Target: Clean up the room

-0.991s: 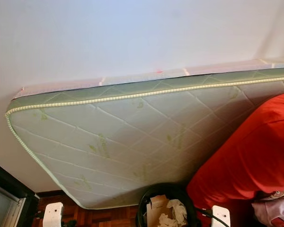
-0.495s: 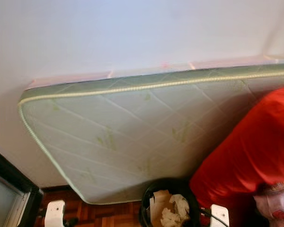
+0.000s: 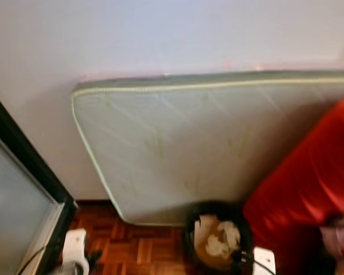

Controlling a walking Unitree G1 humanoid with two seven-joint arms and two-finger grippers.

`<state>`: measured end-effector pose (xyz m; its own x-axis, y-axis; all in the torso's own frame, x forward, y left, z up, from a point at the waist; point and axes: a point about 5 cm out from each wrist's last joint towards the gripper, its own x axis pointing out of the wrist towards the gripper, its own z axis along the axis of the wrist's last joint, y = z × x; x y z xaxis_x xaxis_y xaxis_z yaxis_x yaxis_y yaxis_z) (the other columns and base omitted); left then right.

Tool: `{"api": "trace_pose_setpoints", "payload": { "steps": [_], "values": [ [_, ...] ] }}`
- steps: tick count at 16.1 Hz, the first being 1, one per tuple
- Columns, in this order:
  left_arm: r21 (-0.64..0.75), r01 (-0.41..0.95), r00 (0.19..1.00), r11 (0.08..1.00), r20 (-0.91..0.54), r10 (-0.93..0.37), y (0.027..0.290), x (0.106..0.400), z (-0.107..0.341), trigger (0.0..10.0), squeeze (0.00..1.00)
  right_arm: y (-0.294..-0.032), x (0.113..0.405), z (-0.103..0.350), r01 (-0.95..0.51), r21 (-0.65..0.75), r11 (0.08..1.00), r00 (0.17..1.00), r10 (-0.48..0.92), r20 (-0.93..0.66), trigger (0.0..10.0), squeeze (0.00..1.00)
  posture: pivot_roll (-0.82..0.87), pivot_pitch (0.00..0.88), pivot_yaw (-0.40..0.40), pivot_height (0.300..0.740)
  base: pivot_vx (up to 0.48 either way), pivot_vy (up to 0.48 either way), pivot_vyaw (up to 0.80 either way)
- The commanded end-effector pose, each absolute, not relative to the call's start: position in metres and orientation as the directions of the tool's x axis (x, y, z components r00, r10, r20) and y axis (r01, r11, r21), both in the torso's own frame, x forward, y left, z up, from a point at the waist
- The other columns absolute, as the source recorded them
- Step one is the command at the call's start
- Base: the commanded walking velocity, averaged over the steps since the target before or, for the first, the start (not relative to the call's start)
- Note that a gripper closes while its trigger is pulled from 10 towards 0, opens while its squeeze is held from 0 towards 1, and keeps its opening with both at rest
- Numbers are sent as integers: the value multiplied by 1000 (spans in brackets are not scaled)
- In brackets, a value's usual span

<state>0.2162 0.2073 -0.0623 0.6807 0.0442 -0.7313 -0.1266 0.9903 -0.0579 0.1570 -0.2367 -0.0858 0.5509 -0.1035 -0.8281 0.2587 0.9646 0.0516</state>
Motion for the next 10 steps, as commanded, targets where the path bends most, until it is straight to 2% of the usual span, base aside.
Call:
{"api": "trace_pose_setpoints", "payload": {
  "steps": [1,2,8,10],
  "values": [
    [-48,-126,661,991,-749,48,208,210,-66,10000,0,-238,155,-86,261,48,964,544,-105,-833,10000,0,26,0,41,740,-277,0,0],
    [-46,-129,658,991,-751,51,210,207,-67,10000,0,-238,155,-86,262,48,964,544,-106,-832,10000,0,26,0,41,740,-281,0,0],
    [-48,-139,654,989,-755,55,212,206,-68,10000,0,-238,155,-86,269,48,962,543,-110,-833,10000,0,29,0,34,740,0,0,0],
    [-47,-139,655,989,-754,56,212,206,-68,10000,0,-239,156,-86,261,49,964,541,-104,-834,10000,0,30,0,32,740,0,0,-766]
  ]
}}
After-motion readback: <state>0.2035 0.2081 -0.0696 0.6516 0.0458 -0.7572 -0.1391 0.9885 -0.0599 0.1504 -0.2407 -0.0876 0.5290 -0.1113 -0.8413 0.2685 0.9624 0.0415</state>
